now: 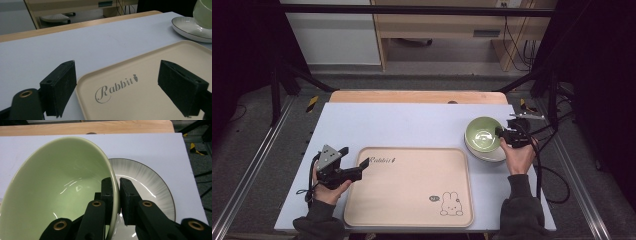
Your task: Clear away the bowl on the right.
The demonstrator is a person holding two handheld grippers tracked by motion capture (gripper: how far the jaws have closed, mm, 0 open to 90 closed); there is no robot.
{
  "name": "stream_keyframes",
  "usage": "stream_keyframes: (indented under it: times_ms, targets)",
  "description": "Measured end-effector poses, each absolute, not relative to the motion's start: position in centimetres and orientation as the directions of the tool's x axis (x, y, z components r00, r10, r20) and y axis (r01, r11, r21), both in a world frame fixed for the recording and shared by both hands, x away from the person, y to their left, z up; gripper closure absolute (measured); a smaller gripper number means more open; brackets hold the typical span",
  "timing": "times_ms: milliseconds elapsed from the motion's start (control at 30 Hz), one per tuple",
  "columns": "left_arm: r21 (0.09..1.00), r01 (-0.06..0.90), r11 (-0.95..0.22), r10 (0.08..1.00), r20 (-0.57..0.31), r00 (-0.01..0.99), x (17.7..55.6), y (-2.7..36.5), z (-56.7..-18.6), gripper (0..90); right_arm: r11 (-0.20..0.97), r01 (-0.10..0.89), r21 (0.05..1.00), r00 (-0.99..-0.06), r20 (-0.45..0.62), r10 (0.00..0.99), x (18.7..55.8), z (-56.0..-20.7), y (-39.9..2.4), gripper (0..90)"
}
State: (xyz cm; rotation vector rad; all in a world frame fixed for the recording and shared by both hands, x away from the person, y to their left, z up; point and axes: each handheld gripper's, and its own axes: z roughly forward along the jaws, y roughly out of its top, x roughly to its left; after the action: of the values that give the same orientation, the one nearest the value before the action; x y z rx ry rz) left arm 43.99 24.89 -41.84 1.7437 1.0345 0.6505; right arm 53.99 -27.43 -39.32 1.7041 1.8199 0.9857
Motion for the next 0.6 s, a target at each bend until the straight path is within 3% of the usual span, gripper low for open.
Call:
stream_keyframes:
  times_ms: [600]
  targets:
    - [0.922,0.347,-0.172,0.867,-0.025,0.497,44.0,24.9,-41.8,14.8,0.069,0.623,0.779,-0.277,0.137,0.951,52.8,-37.6,-23.6,82.1]
